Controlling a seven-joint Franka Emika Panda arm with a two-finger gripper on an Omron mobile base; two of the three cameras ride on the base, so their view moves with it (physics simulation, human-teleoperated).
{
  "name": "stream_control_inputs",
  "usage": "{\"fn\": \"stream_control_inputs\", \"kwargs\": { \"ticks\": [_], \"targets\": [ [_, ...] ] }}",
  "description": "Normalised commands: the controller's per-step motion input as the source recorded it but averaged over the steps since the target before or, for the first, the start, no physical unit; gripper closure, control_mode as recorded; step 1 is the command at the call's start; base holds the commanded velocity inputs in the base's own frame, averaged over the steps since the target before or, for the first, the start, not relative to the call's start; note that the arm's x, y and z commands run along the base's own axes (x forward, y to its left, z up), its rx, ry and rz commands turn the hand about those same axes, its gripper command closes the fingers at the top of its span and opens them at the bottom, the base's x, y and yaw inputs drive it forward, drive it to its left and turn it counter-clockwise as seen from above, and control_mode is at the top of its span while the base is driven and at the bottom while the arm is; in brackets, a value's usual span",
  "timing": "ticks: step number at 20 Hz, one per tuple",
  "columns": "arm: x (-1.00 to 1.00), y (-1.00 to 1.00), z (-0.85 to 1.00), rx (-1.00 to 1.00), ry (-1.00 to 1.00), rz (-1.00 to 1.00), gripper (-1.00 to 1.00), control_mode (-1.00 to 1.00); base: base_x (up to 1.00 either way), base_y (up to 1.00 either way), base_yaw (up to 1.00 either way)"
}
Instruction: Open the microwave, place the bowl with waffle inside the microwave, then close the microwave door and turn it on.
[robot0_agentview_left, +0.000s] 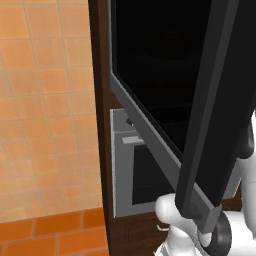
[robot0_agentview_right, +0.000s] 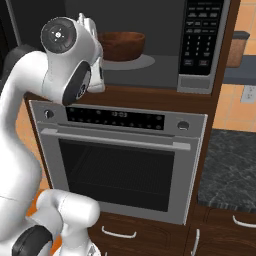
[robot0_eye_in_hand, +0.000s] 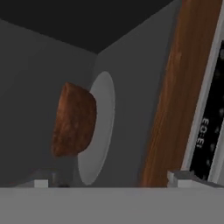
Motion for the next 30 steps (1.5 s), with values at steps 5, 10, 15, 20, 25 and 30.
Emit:
{"fn": "stream_control_inputs", "kwargs": {
  "ticks": [5,10,15,20,25,30],
  "targets": [
    [-0.96,0.00,-0.09,-0.53,0.00,0.17,-1.00,-1.00,0.00,0.00,0.00],
    [-1.00,0.00,-0.20,-0.56,0.00,0.12,-1.00,-1.00,0.00,0.00,0.00],
    [-0.91,0.00,-0.26,-0.63,0.00,0.14,-1.00,-1.00,0.00,0.00,0.00],
    [-0.51,0.22,-0.11,-0.52,0.07,0.09,-1.00,-1.00,0.00,0.00,0.00],
    [-0.65,0.22,0.00,-0.06,-0.13,0.02,-1.00,-1.00,0.00,0.00,0.00],
    [-0.76,0.34,0.04,-0.05,-0.34,0.00,-1.00,-1.00,0.00,0.00,0.00]
  ]
}}
